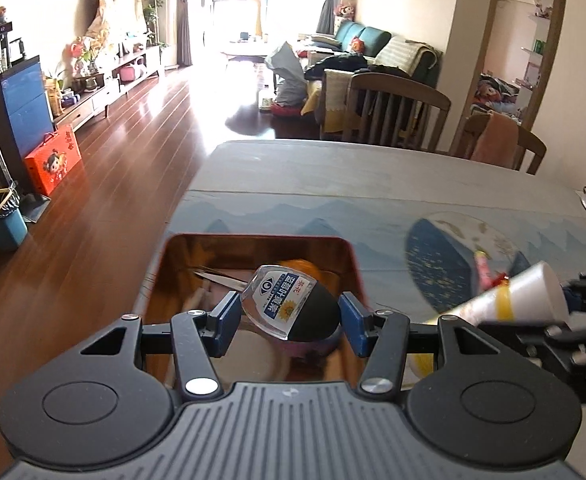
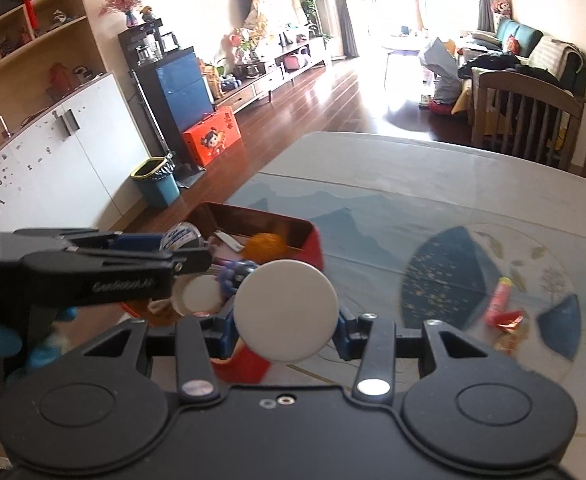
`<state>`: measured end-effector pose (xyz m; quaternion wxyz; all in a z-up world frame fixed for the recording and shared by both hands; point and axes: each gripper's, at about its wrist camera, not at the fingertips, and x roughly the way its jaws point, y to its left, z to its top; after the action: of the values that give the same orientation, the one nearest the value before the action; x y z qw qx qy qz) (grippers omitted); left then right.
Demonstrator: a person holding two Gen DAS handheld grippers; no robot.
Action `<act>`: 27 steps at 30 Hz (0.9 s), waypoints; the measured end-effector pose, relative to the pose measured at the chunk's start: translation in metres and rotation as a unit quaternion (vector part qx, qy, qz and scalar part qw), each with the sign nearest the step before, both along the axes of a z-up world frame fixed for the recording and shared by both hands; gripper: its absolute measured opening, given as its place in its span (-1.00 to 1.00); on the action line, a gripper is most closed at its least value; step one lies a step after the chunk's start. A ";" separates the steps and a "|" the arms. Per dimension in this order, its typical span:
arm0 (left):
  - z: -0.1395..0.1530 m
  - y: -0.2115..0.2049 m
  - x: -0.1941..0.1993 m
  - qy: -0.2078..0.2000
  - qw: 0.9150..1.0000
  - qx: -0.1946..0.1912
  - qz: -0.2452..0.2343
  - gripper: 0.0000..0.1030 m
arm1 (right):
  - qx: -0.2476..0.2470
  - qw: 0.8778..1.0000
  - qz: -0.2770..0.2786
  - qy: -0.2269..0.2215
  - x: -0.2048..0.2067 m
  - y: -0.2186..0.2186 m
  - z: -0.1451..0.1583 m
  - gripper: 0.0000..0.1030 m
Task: Organize rigid objects
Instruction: 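Carry the small bottle with the left gripper while the right gripper carries the white-yellow bottle over the red tin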
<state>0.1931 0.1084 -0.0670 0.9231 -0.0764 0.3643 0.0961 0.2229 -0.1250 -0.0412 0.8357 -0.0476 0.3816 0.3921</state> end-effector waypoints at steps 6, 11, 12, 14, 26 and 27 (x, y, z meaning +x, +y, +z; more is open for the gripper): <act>0.004 0.035 0.013 -0.003 1.000 0.014 -0.003 0.04 | -0.002 1.000 0.003 -0.002 -0.008 0.028 0.000 -0.14; -0.004 0.056 0.031 0.010 1.000 0.022 -0.011 0.04 | -0.014 1.000 0.021 0.002 -0.015 0.056 -0.006 -0.14; -0.006 0.058 0.034 0.012 1.000 0.025 -0.012 0.04 | -0.019 1.000 0.023 0.002 -0.016 0.062 -0.008 -0.14; -0.010 0.060 0.039 0.015 0.999 0.029 -0.025 0.04 | -0.031 0.999 0.027 0.000 -0.018 0.073 -0.012 -0.14; -0.042 0.064 0.069 0.050 0.996 0.023 -0.068 0.04 | -0.083 0.996 0.040 0.019 -0.021 0.110 -0.042 -0.14; -0.044 0.064 0.071 0.052 0.996 0.024 -0.070 0.04 | -0.084 0.995 0.041 0.017 -0.021 0.112 -0.042 -0.14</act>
<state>0.2640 0.1726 -0.1107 0.9088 -0.0237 0.4143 0.0436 0.2022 -0.0132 -0.0835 0.8055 -0.1266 0.4252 0.3930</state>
